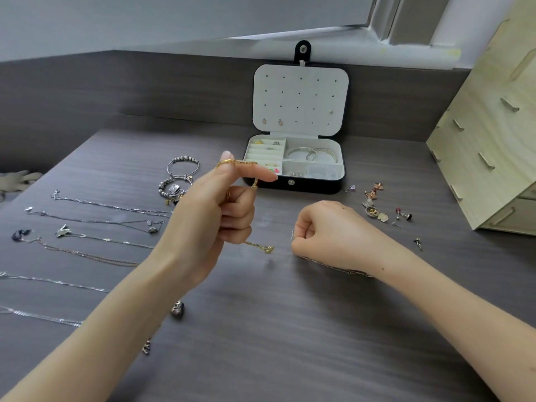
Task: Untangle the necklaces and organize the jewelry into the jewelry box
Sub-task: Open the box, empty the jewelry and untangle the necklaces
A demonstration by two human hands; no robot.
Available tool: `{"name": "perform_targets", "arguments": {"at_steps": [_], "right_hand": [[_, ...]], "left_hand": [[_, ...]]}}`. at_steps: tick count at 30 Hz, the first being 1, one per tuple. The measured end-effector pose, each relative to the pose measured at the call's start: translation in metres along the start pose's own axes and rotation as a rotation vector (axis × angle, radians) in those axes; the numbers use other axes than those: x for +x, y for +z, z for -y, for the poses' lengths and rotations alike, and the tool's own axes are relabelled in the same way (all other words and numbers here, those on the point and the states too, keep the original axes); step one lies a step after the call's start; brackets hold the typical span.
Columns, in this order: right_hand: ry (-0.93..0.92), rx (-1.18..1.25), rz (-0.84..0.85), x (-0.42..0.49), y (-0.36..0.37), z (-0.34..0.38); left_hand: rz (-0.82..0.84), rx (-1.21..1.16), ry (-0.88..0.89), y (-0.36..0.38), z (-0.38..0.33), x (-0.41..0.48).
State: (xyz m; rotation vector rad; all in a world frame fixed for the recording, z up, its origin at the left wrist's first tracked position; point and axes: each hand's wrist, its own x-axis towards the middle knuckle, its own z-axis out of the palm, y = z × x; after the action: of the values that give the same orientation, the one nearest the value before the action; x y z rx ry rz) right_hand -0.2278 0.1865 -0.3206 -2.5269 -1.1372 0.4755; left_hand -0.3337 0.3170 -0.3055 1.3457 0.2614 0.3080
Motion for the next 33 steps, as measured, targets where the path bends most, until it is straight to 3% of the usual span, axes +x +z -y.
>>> {"name": "perform_targets", "arguments": {"at_steps": [11, 15, 18, 22, 24, 30, 33], "right_hand": [[-0.039, -0.017, -0.021, -0.002, -0.001, -0.002], [-0.228, 0.052, -0.08, -0.011, -0.001, 0.009], [-0.307, 0.257, -0.034, -0.02, -0.001, 0.023], [-0.298, 0.937, 0.14, -0.034, -0.004, 0.036], [-0.276, 1.068, 0.115, -0.041, -0.005, 0.04], [-0.075, 0.796, 0.027, -0.055, -0.011, 0.02], [0.025, 0.65, -0.104, -0.053, -0.016, 0.006]], "left_hand": [[-0.005, -0.129, 0.054, 0.004, -0.03, -0.004], [0.019, -0.155, 0.057, 0.012, -0.036, -0.002], [0.042, -0.173, 0.047, 0.018, -0.04, 0.0], [0.068, -0.268, 0.006, 0.024, -0.044, 0.002], [0.071, -0.356, 0.008, 0.026, -0.045, 0.004], [-0.183, -0.515, -0.019, 0.009, -0.04, 0.016], [-0.295, -0.417, -0.069, -0.01, -0.029, 0.02]]}}
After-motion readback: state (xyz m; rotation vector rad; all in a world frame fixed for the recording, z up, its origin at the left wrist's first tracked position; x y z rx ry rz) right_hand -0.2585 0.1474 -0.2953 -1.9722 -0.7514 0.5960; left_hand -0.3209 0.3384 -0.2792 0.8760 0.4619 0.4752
